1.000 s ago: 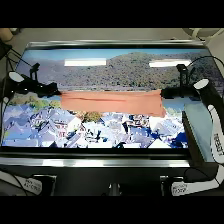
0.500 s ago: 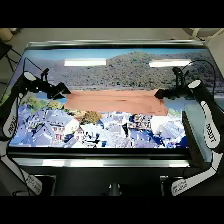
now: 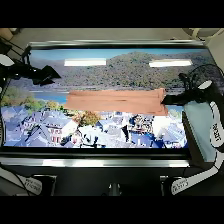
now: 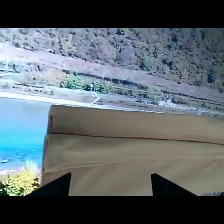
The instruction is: Fold the shirts.
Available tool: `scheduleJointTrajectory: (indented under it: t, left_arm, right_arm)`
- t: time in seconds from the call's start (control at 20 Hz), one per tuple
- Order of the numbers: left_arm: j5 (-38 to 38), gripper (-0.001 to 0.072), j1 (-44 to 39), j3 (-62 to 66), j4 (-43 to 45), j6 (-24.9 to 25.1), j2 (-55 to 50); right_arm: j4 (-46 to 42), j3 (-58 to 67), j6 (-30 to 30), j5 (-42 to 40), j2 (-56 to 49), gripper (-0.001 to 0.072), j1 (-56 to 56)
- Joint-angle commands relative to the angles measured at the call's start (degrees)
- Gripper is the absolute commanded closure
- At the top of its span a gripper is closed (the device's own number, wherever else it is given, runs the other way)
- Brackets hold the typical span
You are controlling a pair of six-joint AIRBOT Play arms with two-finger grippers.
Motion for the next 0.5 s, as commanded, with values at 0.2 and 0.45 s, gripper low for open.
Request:
scheduleJointTrajectory:
  t: [0.2, 0.45]
  left_arm:
    - [-2.78, 0.0101, -7.19, 0.33, -0.07, 1.66, 8.26]
    - [-2.29, 0.0102, -12.61, 0.31, -0.07, 3.61, 5.97]
  right_arm:
    - [12.39, 0.11, 2.75, 2.14, -6.05, 0.0011, -0.44]
    - [14.64, 0.13, 2.38, 2.12, -6.10, 0.0360, 3.76]
